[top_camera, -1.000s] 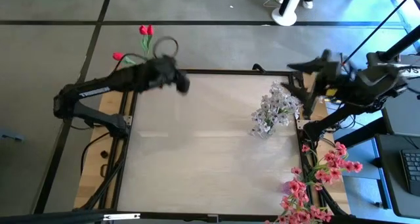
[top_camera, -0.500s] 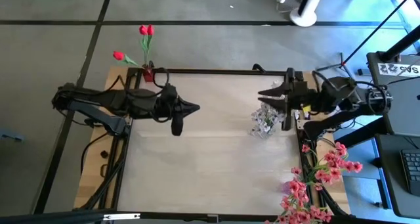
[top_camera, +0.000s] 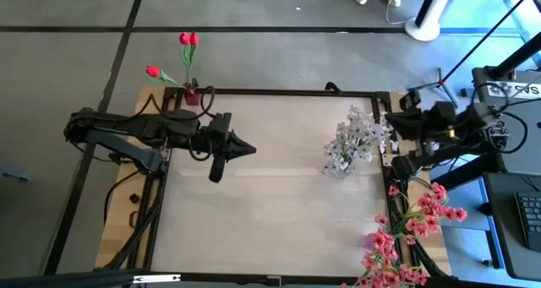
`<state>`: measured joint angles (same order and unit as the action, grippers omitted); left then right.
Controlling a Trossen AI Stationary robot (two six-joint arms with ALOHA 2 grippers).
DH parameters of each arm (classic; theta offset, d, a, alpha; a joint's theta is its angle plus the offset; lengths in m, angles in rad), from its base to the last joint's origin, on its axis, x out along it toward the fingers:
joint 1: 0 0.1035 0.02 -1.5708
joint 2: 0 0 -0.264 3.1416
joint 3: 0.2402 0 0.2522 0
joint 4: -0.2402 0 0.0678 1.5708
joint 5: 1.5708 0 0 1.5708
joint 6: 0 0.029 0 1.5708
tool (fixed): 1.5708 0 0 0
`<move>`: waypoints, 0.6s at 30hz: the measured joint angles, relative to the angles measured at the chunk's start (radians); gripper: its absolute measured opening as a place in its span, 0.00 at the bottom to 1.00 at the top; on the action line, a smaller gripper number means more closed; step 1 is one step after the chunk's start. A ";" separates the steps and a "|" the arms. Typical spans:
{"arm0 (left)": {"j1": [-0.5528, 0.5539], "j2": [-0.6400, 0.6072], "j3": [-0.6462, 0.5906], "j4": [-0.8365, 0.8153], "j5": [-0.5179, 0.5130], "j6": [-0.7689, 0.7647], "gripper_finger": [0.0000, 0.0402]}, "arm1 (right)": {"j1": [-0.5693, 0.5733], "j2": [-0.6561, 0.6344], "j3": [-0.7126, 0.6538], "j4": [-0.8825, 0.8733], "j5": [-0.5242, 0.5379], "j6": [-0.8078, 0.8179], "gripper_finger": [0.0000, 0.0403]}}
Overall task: Sort flowers into vase by color
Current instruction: Return to Home Position
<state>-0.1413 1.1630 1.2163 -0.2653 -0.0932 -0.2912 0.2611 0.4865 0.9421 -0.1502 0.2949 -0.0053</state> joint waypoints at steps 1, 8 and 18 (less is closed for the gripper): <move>0.012 -0.012 -0.030 0.026 0.006 0.004 0.01 | 0.000 -0.035 -0.034 0.042 0.000 -0.001 0.03; 0.041 -0.184 -0.352 0.360 0.020 0.039 0.01 | 0.000 -0.207 -0.229 0.232 -0.202 0.064 0.02; 0.041 -0.428 -0.726 0.641 0.002 0.052 0.01 | 0.000 -0.308 -0.363 0.246 -0.320 0.182 0.01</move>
<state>-0.1001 0.7353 0.4908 0.3752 -0.0910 -0.2392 0.2615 0.1790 0.5794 0.0956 -0.0247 0.1770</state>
